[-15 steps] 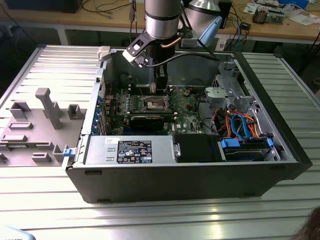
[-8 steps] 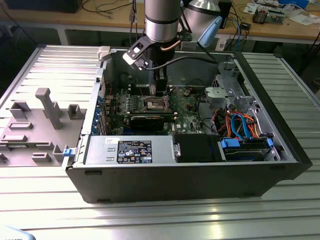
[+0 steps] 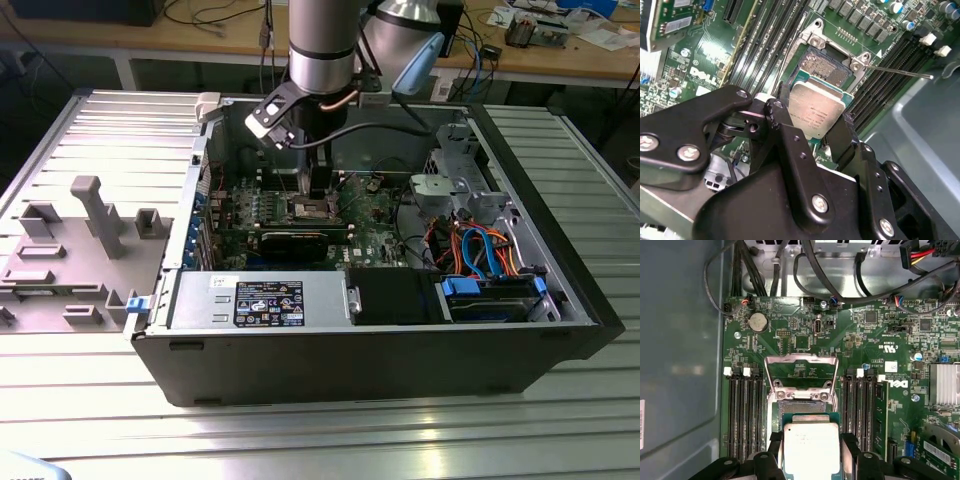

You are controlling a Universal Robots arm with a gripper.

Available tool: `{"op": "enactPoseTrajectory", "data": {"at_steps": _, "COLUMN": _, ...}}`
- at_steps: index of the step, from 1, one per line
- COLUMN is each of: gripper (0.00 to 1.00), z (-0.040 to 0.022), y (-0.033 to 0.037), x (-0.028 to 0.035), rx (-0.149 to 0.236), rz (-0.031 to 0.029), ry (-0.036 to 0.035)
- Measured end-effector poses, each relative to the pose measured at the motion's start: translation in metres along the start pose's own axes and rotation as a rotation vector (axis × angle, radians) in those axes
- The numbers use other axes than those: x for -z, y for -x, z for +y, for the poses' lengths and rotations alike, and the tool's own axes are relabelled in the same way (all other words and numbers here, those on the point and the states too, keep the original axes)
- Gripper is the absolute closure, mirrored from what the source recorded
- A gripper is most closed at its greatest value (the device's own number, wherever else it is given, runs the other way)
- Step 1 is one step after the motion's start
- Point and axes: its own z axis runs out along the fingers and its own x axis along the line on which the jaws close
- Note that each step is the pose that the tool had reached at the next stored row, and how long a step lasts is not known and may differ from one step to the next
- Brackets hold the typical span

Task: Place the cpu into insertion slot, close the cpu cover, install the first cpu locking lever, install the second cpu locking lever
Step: 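Place the cpu into insertion slot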

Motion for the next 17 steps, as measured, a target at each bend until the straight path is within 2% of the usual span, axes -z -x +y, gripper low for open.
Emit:
{"op": "enactPoseTrajectory", "data": {"at_steps": 8, "gripper": 0.45, "z": -0.0017, "y": 0.0005, "x": -0.0175, "rx": -0.001, "rz": 0.0001, "ry": 0.0001}}
{"op": "enactPoseTrajectory", "data": {"at_steps": 9, "gripper": 0.45, "z": -0.0021, "y": 0.0004, "x": -0.0223, "rx": -0.001, "rz": -0.0001, "ry": 0.0000}}
{"op": "enactPoseTrajectory", "data": {"at_steps": 13, "gripper": 0.45, "z": -0.0032, "y": 0.0001, "x": -0.0326, "rx": -0.003, "rz": 0.0000, "ry": 0.0002}}
{"op": "enactPoseTrajectory", "data": {"at_steps": 17, "gripper": 0.45, "z": -0.0034, "y": -0.0019, "x": -0.0375, "rx": -0.020, "rz": -0.0007, "ry": 0.0007}}
